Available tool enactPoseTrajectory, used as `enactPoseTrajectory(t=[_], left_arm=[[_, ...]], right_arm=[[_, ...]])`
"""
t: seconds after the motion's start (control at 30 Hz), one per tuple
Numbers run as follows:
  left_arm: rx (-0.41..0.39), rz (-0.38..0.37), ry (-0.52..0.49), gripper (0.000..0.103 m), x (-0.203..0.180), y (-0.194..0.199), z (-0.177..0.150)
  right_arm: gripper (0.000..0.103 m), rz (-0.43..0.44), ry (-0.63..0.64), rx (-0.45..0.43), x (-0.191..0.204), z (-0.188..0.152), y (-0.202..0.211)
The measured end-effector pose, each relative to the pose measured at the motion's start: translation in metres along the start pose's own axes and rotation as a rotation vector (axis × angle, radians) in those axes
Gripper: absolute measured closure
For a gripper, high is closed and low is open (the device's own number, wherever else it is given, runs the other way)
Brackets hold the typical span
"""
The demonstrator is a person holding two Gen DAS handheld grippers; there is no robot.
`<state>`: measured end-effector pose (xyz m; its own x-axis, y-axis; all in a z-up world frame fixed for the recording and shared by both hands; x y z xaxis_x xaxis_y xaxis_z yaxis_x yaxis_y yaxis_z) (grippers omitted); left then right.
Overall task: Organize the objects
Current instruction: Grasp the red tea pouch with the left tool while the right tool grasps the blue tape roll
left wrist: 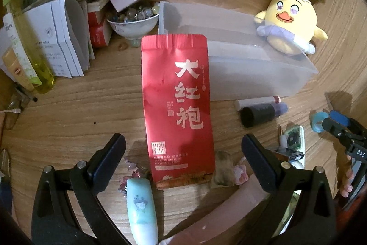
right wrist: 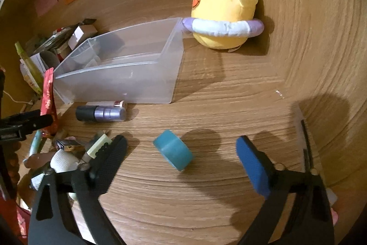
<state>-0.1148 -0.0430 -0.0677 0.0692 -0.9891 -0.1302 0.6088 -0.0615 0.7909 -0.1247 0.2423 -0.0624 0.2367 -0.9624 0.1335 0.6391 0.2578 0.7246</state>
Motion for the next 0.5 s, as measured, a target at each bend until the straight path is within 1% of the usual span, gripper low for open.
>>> enactPoseTrajectory(t=[0.07,0.1,0.13,0.17,0.2,0.27,0.3,0.33,0.37,0.5], left_arm=[[-0.007,0.001,0.001,0.002,-0.001,0.0,0.001],[-0.008,0.002,0.001,0.006,0.0,-0.001,0.002],[-0.001,0.003,0.0,0.013,0.0,-0.002,0.003],[0.015,-0.002,-0.002,0.016,0.0,-0.005,0.003],[0.025,-0.006,0.0,0.019,-0.001,-0.008,0.003],[0.038,-0.009,0.012,0.02,0.001,-0.013,0.002],[0.038,-0.01,0.016,0.024,0.001,-0.014,0.002],[0.042,-0.015,0.022,0.029,0.002,-0.015,0.002],[0.042,-0.017,0.026,0.032,0.002,-0.015,0.001],[0.031,-0.024,0.036,0.046,0.002,-0.013,-0.002]], right_arm=[[0.026,0.013,0.005,0.007,0.001,0.0,-0.002],[0.029,0.02,0.013,0.01,0.003,0.0,-0.004],[0.035,0.024,0.019,0.014,0.004,-0.001,-0.005],[0.041,0.024,0.027,0.019,0.006,-0.001,-0.007],[0.044,0.025,0.037,0.024,0.009,-0.001,-0.008],[0.055,0.024,0.054,0.031,0.013,-0.002,-0.011],[0.059,0.023,0.06,0.032,0.015,-0.002,-0.012],[0.063,0.021,0.065,0.033,0.016,-0.002,-0.013],[0.069,0.016,0.068,0.029,0.017,-0.002,-0.013],[0.07,0.007,0.079,0.004,0.019,-0.001,-0.008]])
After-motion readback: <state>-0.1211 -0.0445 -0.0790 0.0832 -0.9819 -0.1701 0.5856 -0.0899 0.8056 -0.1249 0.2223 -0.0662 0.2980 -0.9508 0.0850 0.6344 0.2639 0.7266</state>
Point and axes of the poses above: each gripper's, at about its wrist camera, not at the fingertips, and y roughly against the way its jaws point, x to its left, z to its top, the point moved 3 cm from there along -y, roughly the way its jaws point, and after that the axes turned 2 degrees about y, right-handed, at the moved point
